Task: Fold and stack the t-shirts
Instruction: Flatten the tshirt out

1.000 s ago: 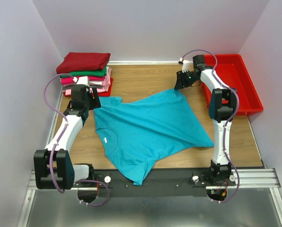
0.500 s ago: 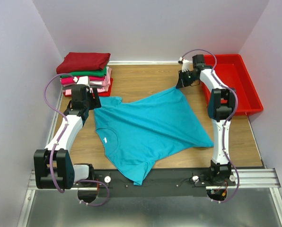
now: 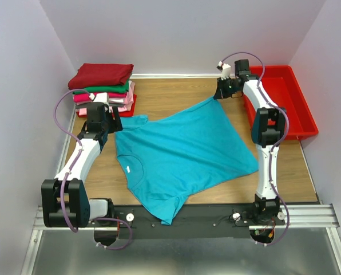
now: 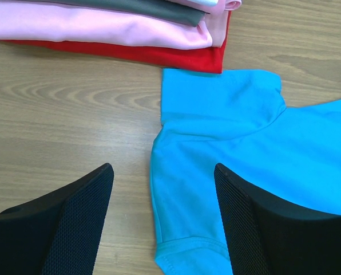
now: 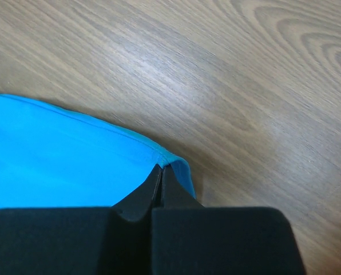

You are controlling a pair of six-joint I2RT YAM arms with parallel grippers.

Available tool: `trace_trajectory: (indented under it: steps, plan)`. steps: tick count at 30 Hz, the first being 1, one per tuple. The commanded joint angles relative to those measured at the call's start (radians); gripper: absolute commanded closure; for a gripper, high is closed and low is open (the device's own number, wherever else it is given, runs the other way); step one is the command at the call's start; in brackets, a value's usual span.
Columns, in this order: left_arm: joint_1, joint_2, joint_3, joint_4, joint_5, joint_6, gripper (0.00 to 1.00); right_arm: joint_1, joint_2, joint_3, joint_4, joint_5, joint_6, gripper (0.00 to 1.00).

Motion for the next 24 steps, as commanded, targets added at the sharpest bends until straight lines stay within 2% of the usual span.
trace_trajectory:
  steps: [1, 4, 5, 10, 11, 16, 23, 24]
  plan:
    - [0.006, 0.015, 0.006, 0.026, 0.021, 0.014, 0.21, 0.006, 0.042, 0.039, 0.007, 0.050, -0.003, 0.98]
    - [0.006, 0.037, 0.021, 0.038, 0.047, 0.014, 0.21, 0.004, 0.066, 0.057, 0.008, 0.066, -0.005, 1.00]
    - [0.037, 0.047, 0.028, 0.045, 0.079, 0.012, 0.22, 0.004, 0.074, 0.071, 0.010, 0.069, -0.006, 1.00]
    - [0.138, 0.182, 0.081, 0.109, 0.280, 0.053, 0.34, 0.004, 0.085, 0.068, 0.013, 0.041, -0.003, 1.00]
    - [0.141, 0.210, 0.106, 0.100, 0.285, 0.064, 0.37, 0.004, 0.085, 0.062, 0.013, 0.037, 0.000, 1.00]
    - [0.138, 0.409, 0.227, 0.042, 0.318, 0.086, 0.38, 0.003, 0.051, 0.001, 0.016, 0.060, -0.005, 0.99]
    - [0.101, 0.472, 0.229, 0.034, 0.372, 0.069, 0.40, 0.004, -0.039, -0.153, 0.019, 0.061, -0.058, 1.00]
    - [0.101, 0.491, 0.230, 0.031, 0.374, 0.067, 0.44, 0.003, -0.048, -0.162, 0.021, 0.057, -0.058, 1.00]
